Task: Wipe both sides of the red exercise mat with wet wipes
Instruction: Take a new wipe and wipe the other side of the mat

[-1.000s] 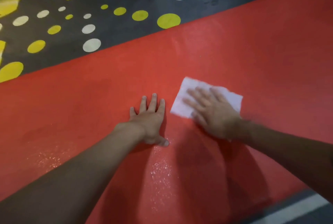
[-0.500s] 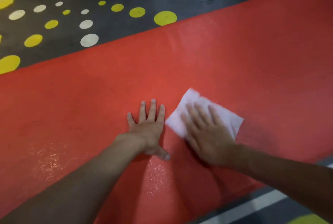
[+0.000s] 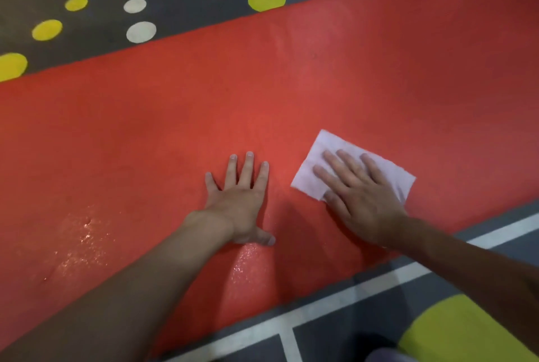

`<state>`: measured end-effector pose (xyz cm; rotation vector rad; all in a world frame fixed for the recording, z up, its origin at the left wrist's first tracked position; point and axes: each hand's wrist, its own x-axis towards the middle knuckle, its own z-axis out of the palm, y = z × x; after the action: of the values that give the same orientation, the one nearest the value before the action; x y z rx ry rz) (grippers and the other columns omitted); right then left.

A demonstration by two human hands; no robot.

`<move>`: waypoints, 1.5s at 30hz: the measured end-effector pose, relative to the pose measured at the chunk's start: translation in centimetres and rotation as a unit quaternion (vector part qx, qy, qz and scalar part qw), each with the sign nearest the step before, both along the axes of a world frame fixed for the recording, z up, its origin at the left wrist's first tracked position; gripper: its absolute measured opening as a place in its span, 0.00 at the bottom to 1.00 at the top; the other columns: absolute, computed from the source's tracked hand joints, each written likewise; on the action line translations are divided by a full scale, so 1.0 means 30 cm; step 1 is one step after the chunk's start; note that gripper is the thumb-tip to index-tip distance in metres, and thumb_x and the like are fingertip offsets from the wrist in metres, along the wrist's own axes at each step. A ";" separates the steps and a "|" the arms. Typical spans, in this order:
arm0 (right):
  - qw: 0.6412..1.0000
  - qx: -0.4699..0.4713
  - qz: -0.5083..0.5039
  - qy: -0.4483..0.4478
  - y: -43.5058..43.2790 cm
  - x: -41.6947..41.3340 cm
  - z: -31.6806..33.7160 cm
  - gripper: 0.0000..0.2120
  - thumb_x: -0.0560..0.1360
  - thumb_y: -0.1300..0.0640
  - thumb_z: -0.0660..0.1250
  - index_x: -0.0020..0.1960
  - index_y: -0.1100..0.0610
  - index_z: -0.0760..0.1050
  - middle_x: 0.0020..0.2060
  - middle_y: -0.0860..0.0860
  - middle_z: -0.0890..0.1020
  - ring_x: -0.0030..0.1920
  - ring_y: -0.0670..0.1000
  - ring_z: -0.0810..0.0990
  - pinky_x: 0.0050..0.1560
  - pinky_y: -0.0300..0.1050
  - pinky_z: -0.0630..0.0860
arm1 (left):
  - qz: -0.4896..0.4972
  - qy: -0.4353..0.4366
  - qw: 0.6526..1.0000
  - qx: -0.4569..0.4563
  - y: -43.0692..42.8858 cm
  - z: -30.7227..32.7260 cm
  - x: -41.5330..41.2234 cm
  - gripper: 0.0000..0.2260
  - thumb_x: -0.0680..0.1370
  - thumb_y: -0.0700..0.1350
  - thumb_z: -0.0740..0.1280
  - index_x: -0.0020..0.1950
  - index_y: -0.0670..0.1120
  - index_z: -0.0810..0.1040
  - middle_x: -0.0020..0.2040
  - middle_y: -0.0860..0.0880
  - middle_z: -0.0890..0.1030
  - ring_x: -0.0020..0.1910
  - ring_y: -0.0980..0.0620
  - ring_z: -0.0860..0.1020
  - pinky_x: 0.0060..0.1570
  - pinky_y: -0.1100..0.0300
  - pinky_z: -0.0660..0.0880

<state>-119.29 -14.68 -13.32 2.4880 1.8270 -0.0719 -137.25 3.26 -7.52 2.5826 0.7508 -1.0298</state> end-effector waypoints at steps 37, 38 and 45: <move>0.998 0.011 0.056 0.031 0.097 -0.204 -0.005 0.26 0.82 0.44 0.48 0.79 0.49 0.60 0.79 0.53 0.59 0.79 0.58 0.56 0.76 0.63 0.51 | 0.156 -0.098 0.981 0.066 0.163 0.033 -0.144 0.52 0.66 0.55 0.79 0.79 0.58 0.48 0.75 0.49 0.55 0.74 0.44 0.55 0.67 0.38 0.63; 0.999 0.013 0.002 0.031 0.108 -0.223 -0.009 0.28 0.82 0.44 0.47 0.79 0.52 0.60 0.79 0.55 0.58 0.79 0.59 0.55 0.75 0.64 0.51 | 0.183 -0.082 0.977 0.075 0.172 0.023 -0.145 0.54 0.66 0.56 0.79 0.80 0.57 0.45 0.78 0.46 0.51 0.76 0.43 0.51 0.69 0.36 0.59; 0.983 0.015 0.183 0.013 0.152 -0.193 -0.023 0.26 0.82 0.43 0.50 0.78 0.47 0.61 0.78 0.52 0.59 0.78 0.57 0.57 0.75 0.64 0.53 | 0.223 -0.035 0.972 0.059 0.217 0.015 -0.137 0.59 0.63 0.58 0.80 0.79 0.59 0.40 0.80 0.45 0.39 0.78 0.37 0.42 0.70 0.32 0.55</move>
<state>-125.09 -10.11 -14.02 2.1327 2.2757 -0.0623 -141.35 9.77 -7.08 2.3598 1.3282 -0.7673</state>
